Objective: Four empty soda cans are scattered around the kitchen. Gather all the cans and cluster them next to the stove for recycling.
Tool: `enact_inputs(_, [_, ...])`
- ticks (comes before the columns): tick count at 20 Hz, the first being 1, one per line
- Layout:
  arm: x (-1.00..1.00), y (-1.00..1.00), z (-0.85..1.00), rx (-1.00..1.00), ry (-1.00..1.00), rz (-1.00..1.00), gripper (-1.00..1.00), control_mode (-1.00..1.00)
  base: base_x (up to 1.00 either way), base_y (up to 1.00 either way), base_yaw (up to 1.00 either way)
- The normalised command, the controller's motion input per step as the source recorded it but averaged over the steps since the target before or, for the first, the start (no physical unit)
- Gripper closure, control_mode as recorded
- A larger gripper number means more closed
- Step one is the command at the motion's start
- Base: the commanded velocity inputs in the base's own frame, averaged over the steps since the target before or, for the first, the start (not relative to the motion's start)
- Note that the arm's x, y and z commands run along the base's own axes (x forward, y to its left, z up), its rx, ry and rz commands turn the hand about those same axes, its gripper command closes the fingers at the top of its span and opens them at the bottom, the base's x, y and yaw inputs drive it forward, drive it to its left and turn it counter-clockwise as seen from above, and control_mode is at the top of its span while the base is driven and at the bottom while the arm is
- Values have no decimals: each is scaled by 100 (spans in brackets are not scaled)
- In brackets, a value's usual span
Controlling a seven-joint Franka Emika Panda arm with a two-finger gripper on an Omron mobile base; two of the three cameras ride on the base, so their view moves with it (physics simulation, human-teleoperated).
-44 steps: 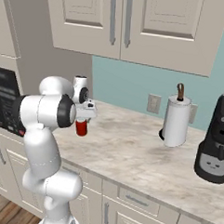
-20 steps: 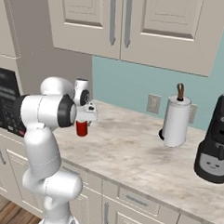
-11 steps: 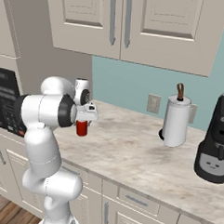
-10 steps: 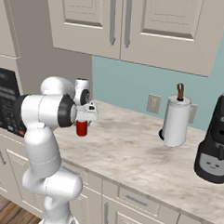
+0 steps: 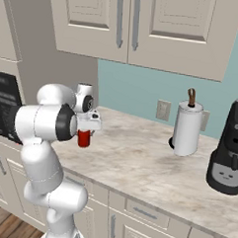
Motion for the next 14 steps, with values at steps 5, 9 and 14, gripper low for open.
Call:
enact_inputs(5, [-51, 0, 21, 2, 0, 0, 100, -100, 0, 0, 0])
enact_inputs(9, [-48, 0, 29, 4, 0, -1, 100, -100, 0, 0, 0])
enact_inputs(14, [-48, 0, 29, 2, 0, 0, 100, -100, 0, 0, 0])
